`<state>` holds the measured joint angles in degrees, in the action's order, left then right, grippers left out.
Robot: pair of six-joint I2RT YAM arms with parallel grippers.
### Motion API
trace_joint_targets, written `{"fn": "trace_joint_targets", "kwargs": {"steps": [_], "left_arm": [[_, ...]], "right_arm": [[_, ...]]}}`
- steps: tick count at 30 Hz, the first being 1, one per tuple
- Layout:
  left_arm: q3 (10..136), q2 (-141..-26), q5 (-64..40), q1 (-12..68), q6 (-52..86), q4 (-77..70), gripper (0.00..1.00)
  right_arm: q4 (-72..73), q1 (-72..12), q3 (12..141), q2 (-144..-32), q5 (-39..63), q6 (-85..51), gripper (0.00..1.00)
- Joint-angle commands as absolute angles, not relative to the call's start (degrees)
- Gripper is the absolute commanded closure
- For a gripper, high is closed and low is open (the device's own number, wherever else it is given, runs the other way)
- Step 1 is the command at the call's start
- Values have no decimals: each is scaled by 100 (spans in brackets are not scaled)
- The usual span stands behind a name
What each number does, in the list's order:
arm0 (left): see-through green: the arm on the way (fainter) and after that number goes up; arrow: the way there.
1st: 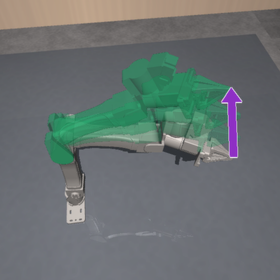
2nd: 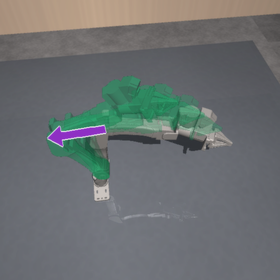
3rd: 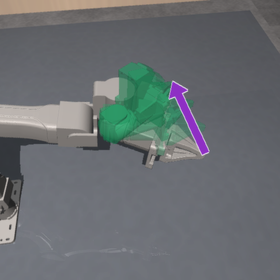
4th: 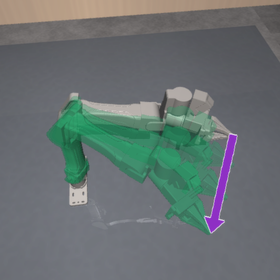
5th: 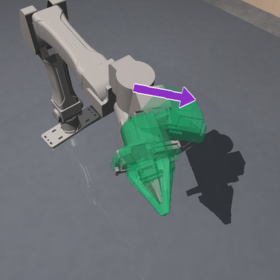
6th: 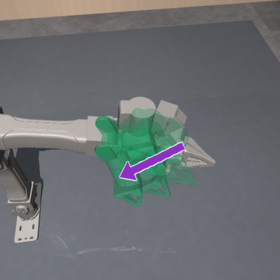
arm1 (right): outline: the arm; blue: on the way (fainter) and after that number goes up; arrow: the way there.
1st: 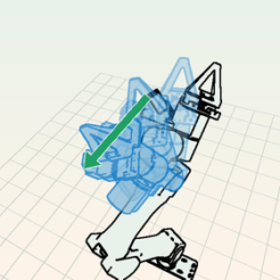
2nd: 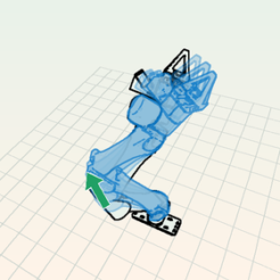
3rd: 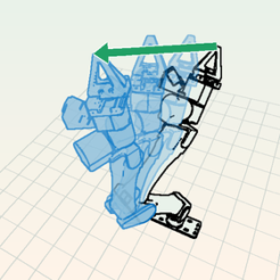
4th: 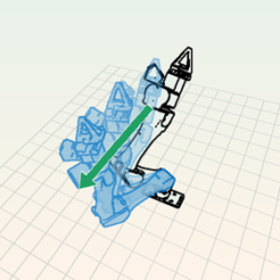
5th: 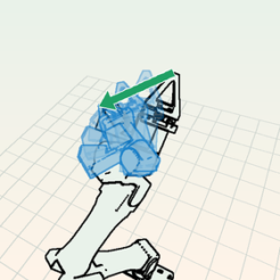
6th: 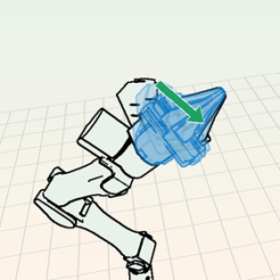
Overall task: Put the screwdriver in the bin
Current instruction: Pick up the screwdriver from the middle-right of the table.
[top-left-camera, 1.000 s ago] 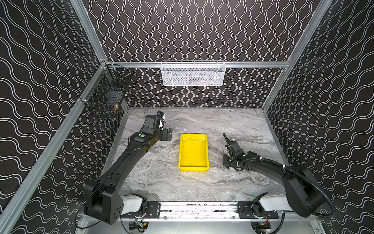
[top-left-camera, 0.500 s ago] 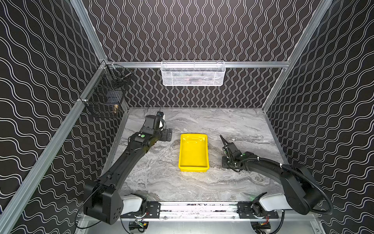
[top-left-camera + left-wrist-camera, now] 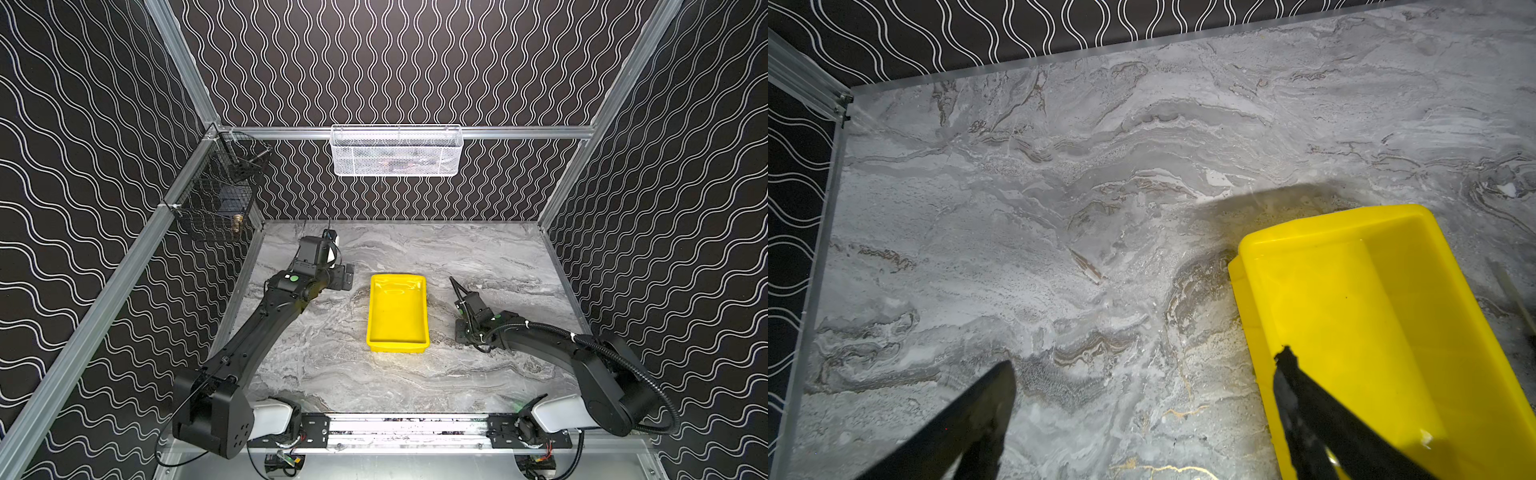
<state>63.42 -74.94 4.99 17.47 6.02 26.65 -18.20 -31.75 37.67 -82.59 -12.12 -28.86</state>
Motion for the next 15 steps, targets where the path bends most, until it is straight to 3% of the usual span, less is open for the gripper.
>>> {"fn": "trace_joint_targets", "kwargs": {"steps": [1, 15], "left_arm": [[6345, -7477, 552, 1747, 587, 2619, 1], [6360, -7523, 545, 1742, 596, 2644, 1]], "right_arm": [[-2050, -3182, 3831, -8205, -1152, -2885, 95], [-2400, -3182, 4096, -7884, -1275, -2769, 97]]}}
